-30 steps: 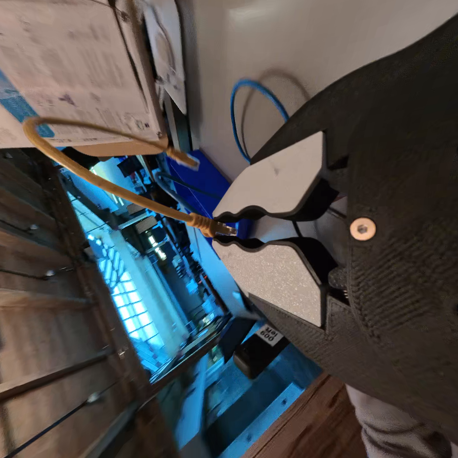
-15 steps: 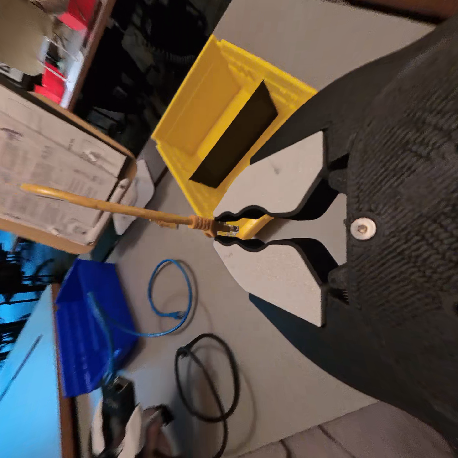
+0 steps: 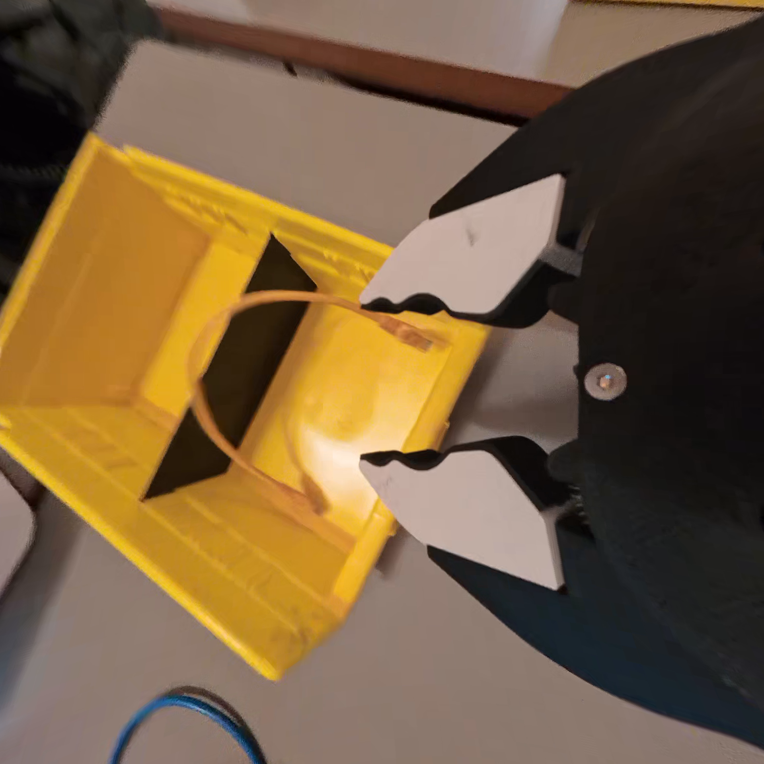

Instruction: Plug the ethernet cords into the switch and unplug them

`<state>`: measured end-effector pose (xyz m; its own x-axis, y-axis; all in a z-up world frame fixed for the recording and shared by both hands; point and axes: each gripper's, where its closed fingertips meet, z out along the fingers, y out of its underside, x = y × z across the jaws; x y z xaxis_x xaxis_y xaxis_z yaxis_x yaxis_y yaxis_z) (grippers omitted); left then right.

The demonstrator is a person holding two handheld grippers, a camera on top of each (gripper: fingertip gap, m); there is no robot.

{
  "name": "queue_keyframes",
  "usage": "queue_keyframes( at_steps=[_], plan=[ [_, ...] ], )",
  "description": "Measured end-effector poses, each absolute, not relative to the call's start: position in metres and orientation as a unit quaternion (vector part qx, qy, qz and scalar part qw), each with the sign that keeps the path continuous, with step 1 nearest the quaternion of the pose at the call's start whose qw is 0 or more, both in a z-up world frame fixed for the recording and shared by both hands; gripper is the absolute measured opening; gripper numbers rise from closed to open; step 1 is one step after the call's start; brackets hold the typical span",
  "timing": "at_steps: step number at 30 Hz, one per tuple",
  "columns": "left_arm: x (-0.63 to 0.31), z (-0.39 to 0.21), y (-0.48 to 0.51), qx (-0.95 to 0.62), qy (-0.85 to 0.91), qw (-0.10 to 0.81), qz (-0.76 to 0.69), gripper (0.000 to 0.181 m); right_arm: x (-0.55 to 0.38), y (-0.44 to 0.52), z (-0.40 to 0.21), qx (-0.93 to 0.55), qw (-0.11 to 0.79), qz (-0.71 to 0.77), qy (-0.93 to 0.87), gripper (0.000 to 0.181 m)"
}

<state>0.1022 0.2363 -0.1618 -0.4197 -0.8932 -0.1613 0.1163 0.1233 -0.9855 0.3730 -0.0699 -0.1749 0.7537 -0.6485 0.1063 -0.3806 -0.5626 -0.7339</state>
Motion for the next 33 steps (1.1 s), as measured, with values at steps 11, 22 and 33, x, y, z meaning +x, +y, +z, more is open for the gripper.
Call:
queue_keyframes(
  at_steps=[11,22,33],
  plan=[
    [0.101,-0.168,0.228,-0.306,0.634,0.416,-0.576,0.060,0.303,-0.003,-0.107,-0.743,0.598,-0.093,0.285,0.076],
    [0.092,-0.164,0.203,-0.263,0.655,0.365,-0.607,0.061,0.122,0.171,-0.155,-0.640,0.667,0.273,0.269,0.063],
    [0.091,-0.166,0.185,-0.248,0.675,0.362,-0.593,0.060,0.127,0.177,-0.153,-0.525,0.703,0.329,0.349,0.039]
  ],
)
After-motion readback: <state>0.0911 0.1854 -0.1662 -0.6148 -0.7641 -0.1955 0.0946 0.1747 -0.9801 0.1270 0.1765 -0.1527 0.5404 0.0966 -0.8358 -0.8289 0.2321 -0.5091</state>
